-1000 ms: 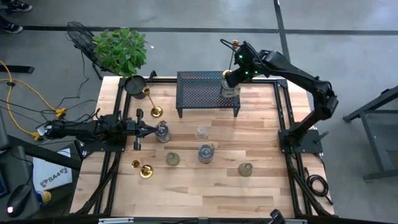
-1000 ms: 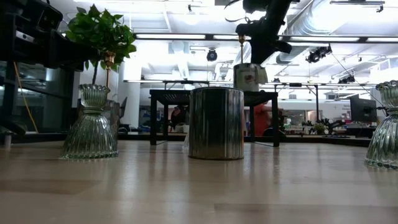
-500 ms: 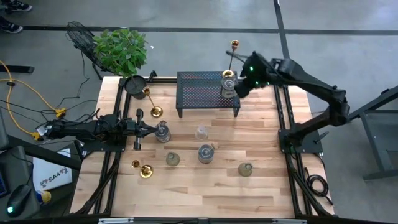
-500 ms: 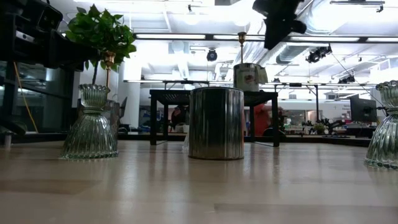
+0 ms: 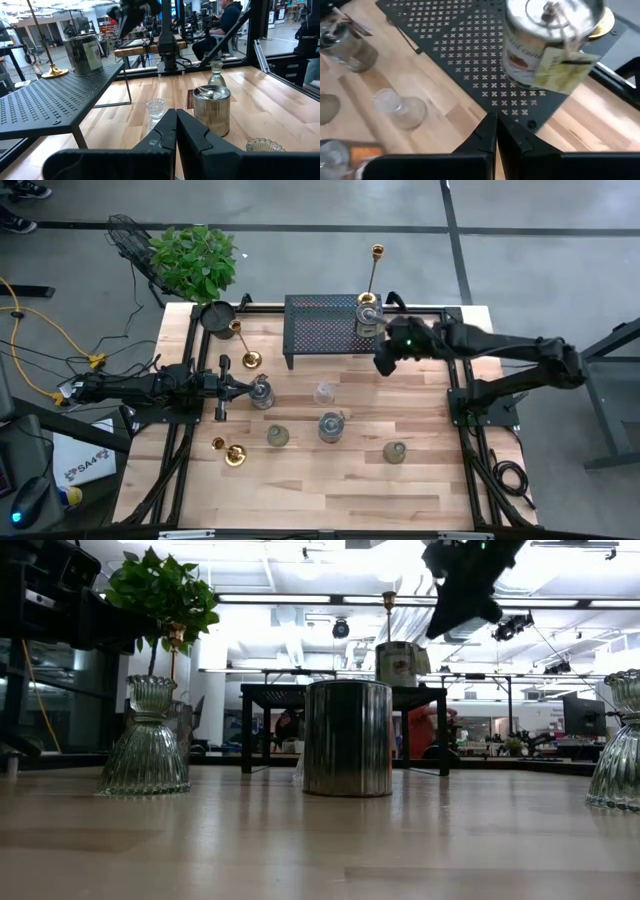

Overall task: Pick & Place candle stick holders
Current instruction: Put the middle right silver scented candle on the shelf

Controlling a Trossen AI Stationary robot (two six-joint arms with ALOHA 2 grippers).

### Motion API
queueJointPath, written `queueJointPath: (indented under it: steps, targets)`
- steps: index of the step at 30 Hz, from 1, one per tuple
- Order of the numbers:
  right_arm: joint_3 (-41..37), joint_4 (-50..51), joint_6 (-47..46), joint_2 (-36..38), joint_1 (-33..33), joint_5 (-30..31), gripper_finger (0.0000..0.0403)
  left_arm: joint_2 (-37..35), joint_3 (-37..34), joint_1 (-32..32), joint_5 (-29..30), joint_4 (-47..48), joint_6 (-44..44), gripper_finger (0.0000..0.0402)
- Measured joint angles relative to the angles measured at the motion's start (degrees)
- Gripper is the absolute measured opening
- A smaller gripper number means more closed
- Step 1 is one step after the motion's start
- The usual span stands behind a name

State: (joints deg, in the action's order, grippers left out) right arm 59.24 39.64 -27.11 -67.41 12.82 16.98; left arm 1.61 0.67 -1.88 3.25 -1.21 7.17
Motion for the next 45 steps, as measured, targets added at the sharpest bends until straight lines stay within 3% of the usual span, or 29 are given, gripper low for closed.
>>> queueJointPath:
  steps: [10,25,30,36,45]
  targets:
    - [-12.9,-22.9,0.6,0.0,-2.0,10.2,0.0003,0.0,0.0,0.0,0.0,0.0,0.0,0.0]
    - [-21.4,-44.4,11.1,-0.5,-1.8,8.4,0.0002,0.0,0.0,0.0,0.0,0.0,0.0,0.0]
    - [-23.8,-50.3,13.9,-2.2,-1.8,8.7,0.0002,0.0,0.0,0.0,0.0,0.0,0.0,0.0]
    - [-24.3,-54.1,13.7,-5.7,-1.7,14.0,0.0002,0.0,0.0,0.0,0.0,0.0,0.0,0.0]
    - [-24.3,-57.1,13.9,-8.8,0.8,14.4,0.0002,0.0,0.0,0.0,0.0,0.0,0.0,0.0]
